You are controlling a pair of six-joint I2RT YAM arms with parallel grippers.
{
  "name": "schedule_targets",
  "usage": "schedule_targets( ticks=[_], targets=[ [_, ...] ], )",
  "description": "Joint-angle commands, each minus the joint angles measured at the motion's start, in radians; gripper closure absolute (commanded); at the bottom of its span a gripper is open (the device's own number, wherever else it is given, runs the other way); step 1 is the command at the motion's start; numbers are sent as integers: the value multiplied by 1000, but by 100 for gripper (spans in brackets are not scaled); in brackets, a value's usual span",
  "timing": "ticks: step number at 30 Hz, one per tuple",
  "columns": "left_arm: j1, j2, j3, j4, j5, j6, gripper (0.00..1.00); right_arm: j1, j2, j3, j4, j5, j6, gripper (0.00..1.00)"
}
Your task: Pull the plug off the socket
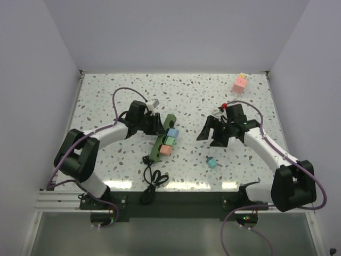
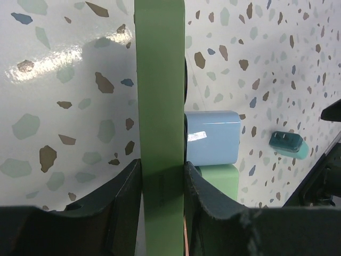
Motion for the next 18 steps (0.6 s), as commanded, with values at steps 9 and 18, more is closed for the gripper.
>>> schedule_targets(
  ticks=[9, 18],
  targets=[
    [-46, -50, 43, 100, 65, -52, 100, 129, 217, 92, 418, -129, 223, 21],
    [-75, -65, 36, 127, 48, -90, 100, 215, 374, 149, 494, -127, 275, 42]
  ],
)
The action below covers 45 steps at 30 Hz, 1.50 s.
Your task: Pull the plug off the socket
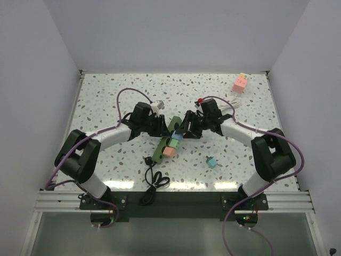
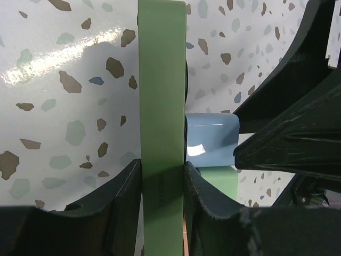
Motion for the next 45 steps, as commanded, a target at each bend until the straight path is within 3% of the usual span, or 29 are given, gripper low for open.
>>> schedule_targets(
  ticks=[1, 6, 11, 14, 21, 25, 26, 29, 31, 32, 33, 35, 36, 39, 45],
  targets=[
    [-12, -61, 35, 100, 40, -58, 100, 24, 34, 30, 68, -24, 45, 45],
    [-12, -84, 27, 117, 25, -75, 100, 40, 57, 29, 50, -27, 34, 54],
    [-12, -93, 23, 135, 12, -82, 100, 44, 66, 46, 35, -22, 25, 50],
    [-13, -99, 23, 131, 9, -78, 100, 44, 58, 55, 3, -10, 15, 41],
    [-13, -108, 15, 121, 20, -75, 100, 44, 26, 21, 10, 32, 13, 44],
    [-18, -104, 0, 158, 65, -91, 100, 44, 54, 26, 90, 12, 50, 60],
    [-21, -108, -7, 158, 65, -88, 100, 44, 52, 29, 93, 13, 48, 74],
    [-21, -130, -23, 155, 43, -82, 100, 44, 38, 41, 56, 7, 12, 100],
    [-21, -136, -23, 143, 19, -76, 100, 44, 25, 41, 38, -1, -33, 100],
    [-19, -139, -16, 135, 6, -69, 96, 44, 18, 38, 18, -2, -47, 100],
    [-18, -137, -11, 125, -7, -65, 64, 44, 9, 35, 12, -8, -57, 100],
    [-16, -134, 3, 111, -37, -50, 44, 44, 6, 27, -2, -36, -85, 100],
    [-18, -134, 7, 117, -43, -47, 25, 44, 6, 24, -2, -47, -90, 100],
    [-16, -133, 19, 132, -69, -26, 2, 44, -3, 9, -1, -67, -104, 100],
    [-18, -42, 79, 120, -83, 33, 0, 44, -8, 29, -8, -120, -142, 100]
  ],
)
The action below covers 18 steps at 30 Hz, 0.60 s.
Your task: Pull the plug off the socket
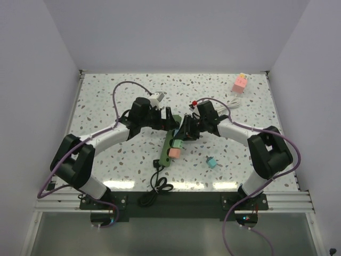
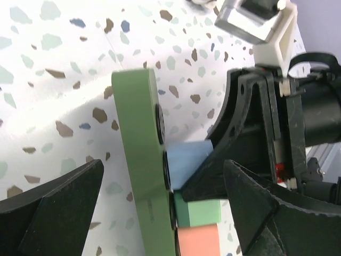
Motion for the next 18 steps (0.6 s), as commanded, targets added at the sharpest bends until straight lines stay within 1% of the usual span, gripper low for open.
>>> schedule_targets(
  ticks=[1, 9, 10, 13, 16, 17, 18],
  targets=[
    [-4, 59, 80, 40, -21, 62, 0, 4, -53, 32, -16, -88, -77, 100],
    [-16, 196, 172, 17, -8, 85, 1, 7, -67, 57, -33, -108, -92, 100],
    [-18, 210, 177, 13, -4, 86, 2, 7, -68, 55, -27, -103, -89, 100],
    [-34, 231, 174, 0, 2, 86, 10, 7, -75, 55, -13, -100, -85, 100],
    [-47, 245, 163, 23, 25, 67, 36, 10, -64, 69, -22, -103, -89, 100],
    [-50, 246, 161, 31, 27, 62, 54, 12, -62, 71, -22, -102, -91, 100],
    [-51, 246, 160, 32, 24, 59, 63, 12, -64, 72, -24, -96, -96, 100]
  ],
)
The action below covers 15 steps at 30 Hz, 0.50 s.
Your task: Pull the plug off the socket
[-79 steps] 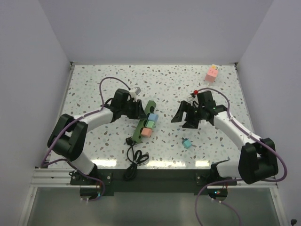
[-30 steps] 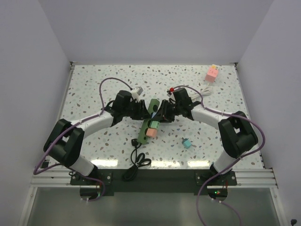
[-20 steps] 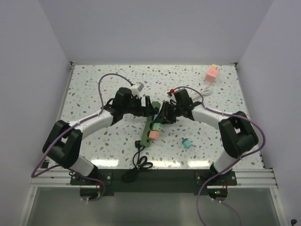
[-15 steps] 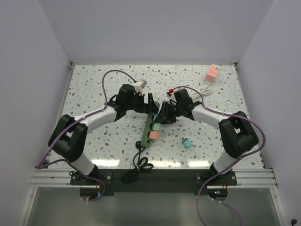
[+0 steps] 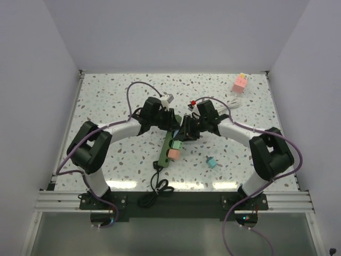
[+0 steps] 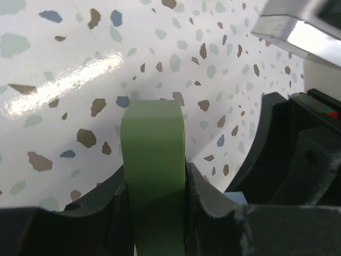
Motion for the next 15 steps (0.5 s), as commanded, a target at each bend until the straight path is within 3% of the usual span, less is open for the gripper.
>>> schedule_targets(
  ticks=[1, 2, 3, 4, 7, 10, 13, 15],
  targets=[
    [-16, 6, 17, 27, 14, 6, 81, 9, -42, 59, 1, -49, -33, 95],
    [-16, 4, 16, 29, 9, 5, 89, 8, -44, 58, 2, -44, -35, 92],
    [-17, 0, 11, 27, 3, 5, 95, 9, -44, 58, -1, -35, -36, 76],
    [-17, -2, 11, 26, 0, 6, 100, 9, -44, 56, -2, -29, -36, 67],
    [-16, -8, 6, 15, -3, 9, 100, 9, -47, 53, 2, -4, -33, 46],
    [-17, -7, 2, 18, 3, 5, 100, 9, -53, 46, 21, 22, -24, 36],
    [-16, -13, -3, 24, 6, -5, 100, 9, -39, 50, 25, 31, -17, 37],
    [-16, -19, -7, 34, 7, -9, 100, 9, -30, 53, 33, 25, -7, 45]
  ],
)
